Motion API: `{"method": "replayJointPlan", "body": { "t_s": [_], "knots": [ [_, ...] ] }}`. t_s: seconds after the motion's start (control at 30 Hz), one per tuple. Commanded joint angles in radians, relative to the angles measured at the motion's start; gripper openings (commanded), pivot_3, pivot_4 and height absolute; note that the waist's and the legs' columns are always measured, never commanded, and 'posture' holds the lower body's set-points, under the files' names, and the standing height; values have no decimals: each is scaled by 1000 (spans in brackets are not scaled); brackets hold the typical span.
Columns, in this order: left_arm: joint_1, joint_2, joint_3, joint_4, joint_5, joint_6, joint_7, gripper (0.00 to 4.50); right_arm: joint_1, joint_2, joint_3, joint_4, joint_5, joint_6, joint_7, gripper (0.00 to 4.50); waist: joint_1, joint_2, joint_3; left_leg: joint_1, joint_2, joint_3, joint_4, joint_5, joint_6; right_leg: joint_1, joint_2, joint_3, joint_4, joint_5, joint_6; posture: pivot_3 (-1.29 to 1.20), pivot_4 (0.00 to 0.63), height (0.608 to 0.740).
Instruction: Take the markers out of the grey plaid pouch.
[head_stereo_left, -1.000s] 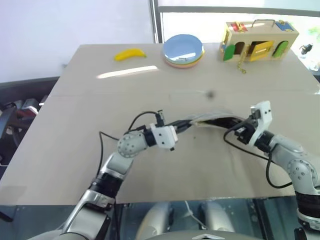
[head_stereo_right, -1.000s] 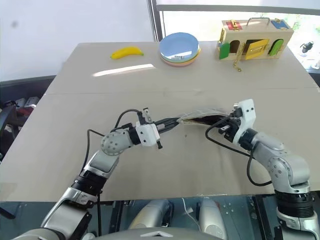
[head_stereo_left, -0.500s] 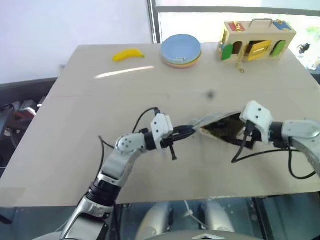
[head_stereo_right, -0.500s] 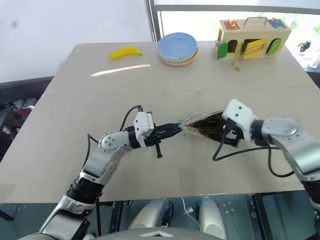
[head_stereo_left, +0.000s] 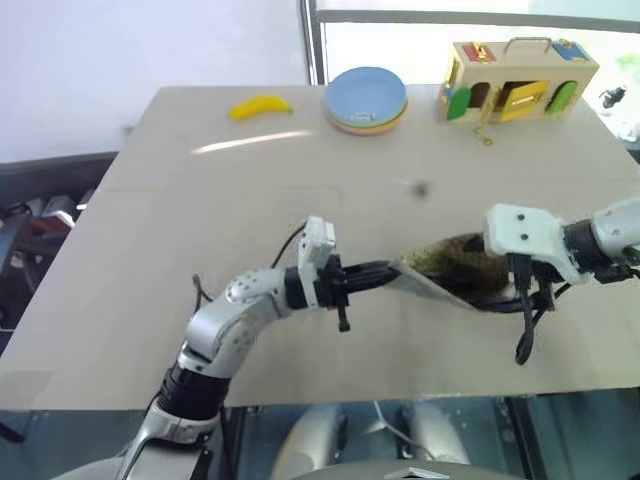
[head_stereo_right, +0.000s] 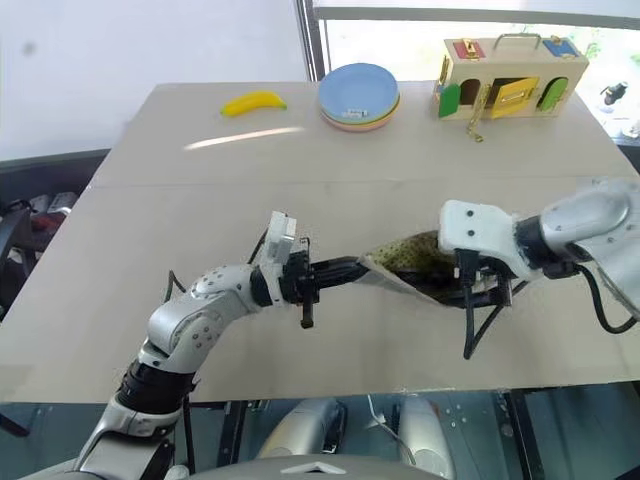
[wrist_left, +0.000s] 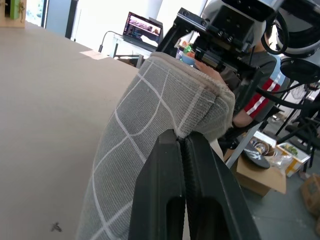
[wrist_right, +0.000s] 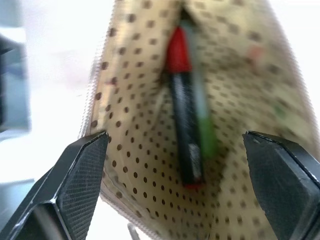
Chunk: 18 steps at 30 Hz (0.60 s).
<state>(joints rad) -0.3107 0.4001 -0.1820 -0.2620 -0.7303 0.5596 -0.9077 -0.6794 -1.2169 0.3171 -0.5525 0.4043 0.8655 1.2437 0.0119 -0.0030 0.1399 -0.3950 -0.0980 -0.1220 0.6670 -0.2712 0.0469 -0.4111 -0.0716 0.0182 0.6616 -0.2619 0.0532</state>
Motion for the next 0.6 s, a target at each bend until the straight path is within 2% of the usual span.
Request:
{"method": "replayJointPlan", "body": {
  "t_s": [0.03, 0.3, 0.4, 0.43, 0.47, 0.53, 0.57, 0.6],
  "knots": [
    [10, -22, 8, 12, 6, -13, -7, 0, -58, 59, 114, 59, -108, -34, 21, 4403, 0, 0, 0, 0, 0, 0, 0, 0, 0, 0, 0, 0, 0, 0, 0, 0, 150, 740],
    [49, -61, -30, 96, 81, -70, -57, 0, -79, 259, 323, 279, -367, -155, -37, 4403, 2, 0, 0, -1, 0, 0, 1, 0, 0, -1, 0, 0, 0, 0, 0, 0, 150, 740],
    [51, -71, -30, 102, 90, -68, -64, 0, -53, 291, 362, 338, -424, -191, -24, 4403, 1, -1, 0, -1, -1, 0, 1, 0, 0, -1, 0, 0, 1, 0, 0, 0, 150, 740],
    [49, -75, -29, 105, 93, -67, -65, 0, -44, 301, 361, 352, -432, -204, -22, 3872, 1, -1, 0, -1, -1, 0, 1, 0, 0, -1, 0, 0, 1, 0, 0, 0, 150, 740],
    [48, -78, -26, 110, 96, -67, -66, 0, -37, 307, 359, 361, -439, -215, -18, 3649, 1, -1, -1, -1, -1, 0, 1, 0, 0, -1, 0, 0, 1, 0, 0, 0, 150, 740],
    [46, -81, -22, 119, 104, -70, -71, 0, -24, 304, 356, 365, -452, -231, 0, 2836, 1, -1, -1, -1, -1, -1, 1, 0, 0, -1, 0, -1, 1, 0, 0, 0, 150, 740],
    [47, -82, -22, 124, 108, -72, -74, 0, -19, 307, 345, 361, -450, -231, 1, 2224, 1, -1, -1, 0, -1, -1, 2, 0, 0, 0, 0, -1, 1, 0, 0, 0, 150, 740],
    [47, -83, -22, 126, 112, -73, -76, 0, -15, 308, 336, 357, -449, -231, 3, 1865, 1, -1, -1, 0, -1, -1, 2, 0, 0, 0, 0, -1, 1, 0, 0, 0, 150, 740]
  ]
}}
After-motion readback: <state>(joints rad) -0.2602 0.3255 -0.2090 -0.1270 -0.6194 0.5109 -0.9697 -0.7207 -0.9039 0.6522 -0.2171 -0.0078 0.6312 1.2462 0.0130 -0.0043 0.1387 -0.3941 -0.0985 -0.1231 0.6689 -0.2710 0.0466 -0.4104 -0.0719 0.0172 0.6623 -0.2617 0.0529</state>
